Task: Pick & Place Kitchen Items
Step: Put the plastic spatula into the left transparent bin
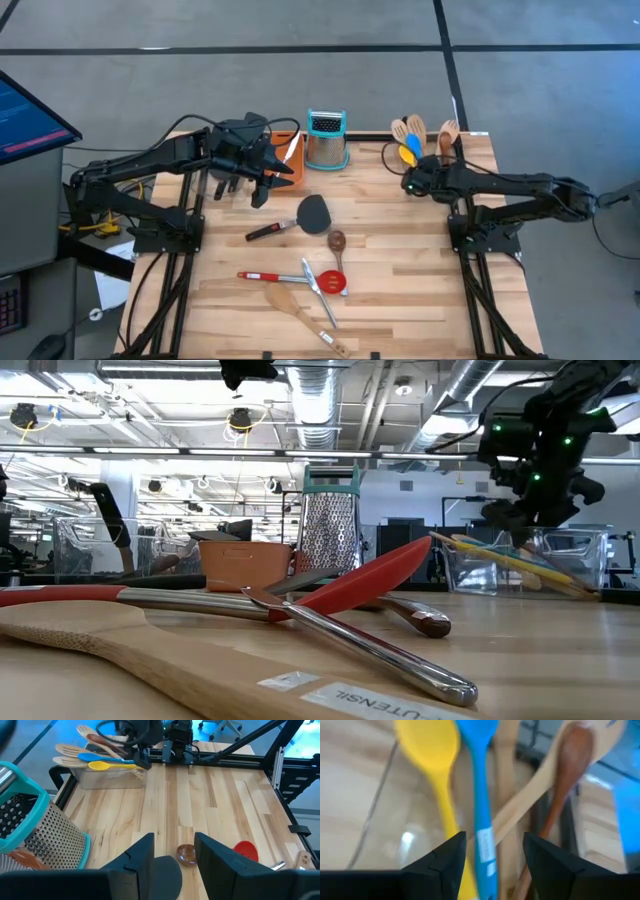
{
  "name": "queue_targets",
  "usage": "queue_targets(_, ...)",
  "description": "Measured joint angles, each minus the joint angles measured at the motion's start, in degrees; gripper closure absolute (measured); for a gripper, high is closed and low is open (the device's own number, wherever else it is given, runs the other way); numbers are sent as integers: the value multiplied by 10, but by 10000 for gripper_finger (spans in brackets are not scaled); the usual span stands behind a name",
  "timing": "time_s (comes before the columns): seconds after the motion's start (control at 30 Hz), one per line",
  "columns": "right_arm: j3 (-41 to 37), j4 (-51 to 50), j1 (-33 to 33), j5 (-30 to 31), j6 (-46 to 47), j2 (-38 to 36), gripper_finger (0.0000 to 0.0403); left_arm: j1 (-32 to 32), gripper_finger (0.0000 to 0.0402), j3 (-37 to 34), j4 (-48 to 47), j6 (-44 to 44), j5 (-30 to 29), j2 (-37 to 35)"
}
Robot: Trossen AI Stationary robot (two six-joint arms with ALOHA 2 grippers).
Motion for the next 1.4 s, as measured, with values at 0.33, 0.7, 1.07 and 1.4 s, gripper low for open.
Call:
queue_targets(0.33, 65, -64, 79, -37, -2, -25, 355, 0, 275, 0, 0, 0, 0, 0)
queue_targets(0.7, 117, -84, 207, 105, 8, -26, 399, 0, 275, 0, 0, 0, 0, 0)
queue_targets(1.07, 145, -59, 322, 103, -52, -26, 401, 0, 275, 0, 0, 0, 0, 0)
queue_targets(1.4, 145, 87, 359, 101, -208, -25, 397, 0, 275, 0, 2, 2, 0, 0)
